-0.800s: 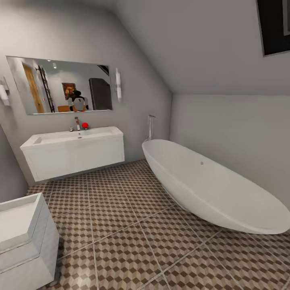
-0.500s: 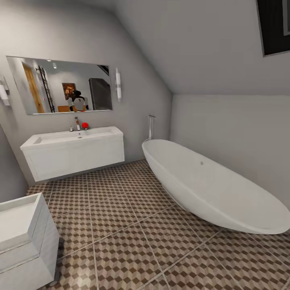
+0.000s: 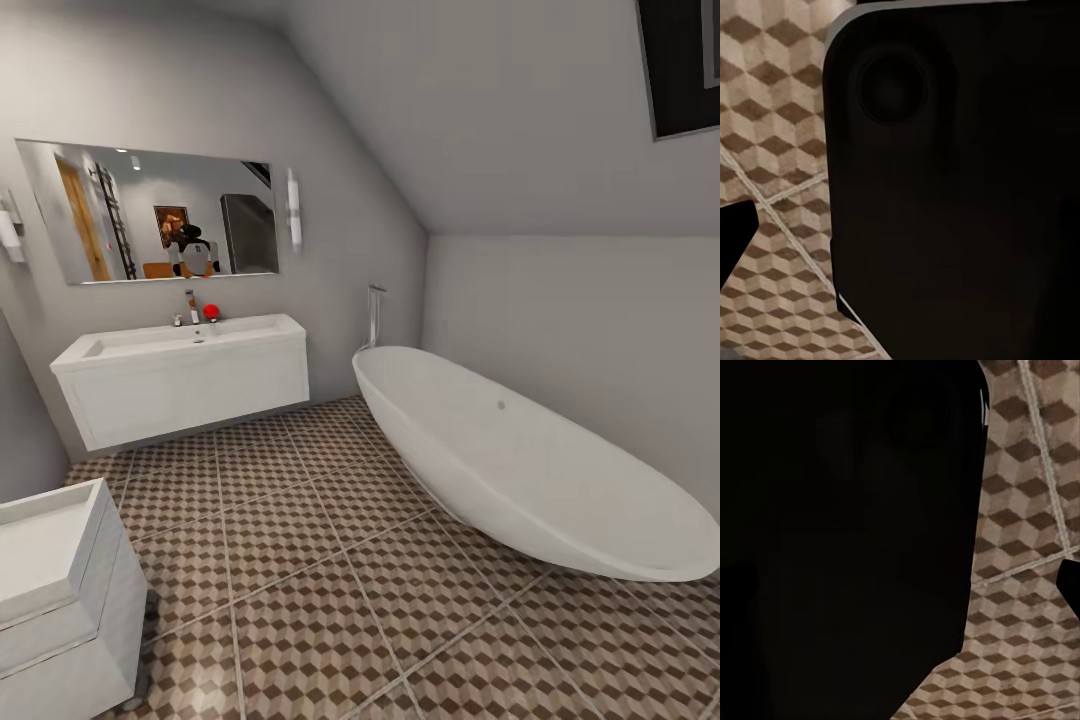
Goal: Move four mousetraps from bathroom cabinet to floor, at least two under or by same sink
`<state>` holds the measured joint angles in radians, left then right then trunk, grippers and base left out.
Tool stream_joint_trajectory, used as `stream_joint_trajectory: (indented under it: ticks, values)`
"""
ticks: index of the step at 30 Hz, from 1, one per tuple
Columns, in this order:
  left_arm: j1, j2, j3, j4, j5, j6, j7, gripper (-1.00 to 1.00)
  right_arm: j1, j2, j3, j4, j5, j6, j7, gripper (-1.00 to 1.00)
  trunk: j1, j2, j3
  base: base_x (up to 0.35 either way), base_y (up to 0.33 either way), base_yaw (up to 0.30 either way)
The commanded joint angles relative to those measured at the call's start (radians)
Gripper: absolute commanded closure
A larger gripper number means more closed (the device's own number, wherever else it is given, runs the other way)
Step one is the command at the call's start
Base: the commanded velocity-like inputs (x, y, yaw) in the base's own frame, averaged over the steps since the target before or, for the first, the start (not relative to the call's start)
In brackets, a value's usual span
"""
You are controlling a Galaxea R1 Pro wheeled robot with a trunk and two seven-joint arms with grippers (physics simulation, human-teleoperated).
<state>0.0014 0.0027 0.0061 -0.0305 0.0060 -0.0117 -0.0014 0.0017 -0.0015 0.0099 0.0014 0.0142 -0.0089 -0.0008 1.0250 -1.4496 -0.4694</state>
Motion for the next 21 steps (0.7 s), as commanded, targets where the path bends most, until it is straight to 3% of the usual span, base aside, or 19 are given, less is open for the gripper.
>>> stream_joint_trajectory:
  ticks: [1, 21]
  values:
    - [0.000, 0.000, 0.000, -0.001, 0.001, -0.001, 0.000, -1.00, 0.000, 0.000, 0.001, 0.000, 0.001, -0.001, 0.000, -1.00, 0.000, 0.000, -0.001, 0.000, 0.000, 0.000]
    - [0.000, 0.000, 0.001, -0.003, 0.004, -0.002, 0.004, -1.00, 0.000, 0.000, -0.002, 0.000, -0.001, -0.003, -0.001, -1.00, 0.000, 0.000, -0.001, 0.000, 0.000, 0.000]
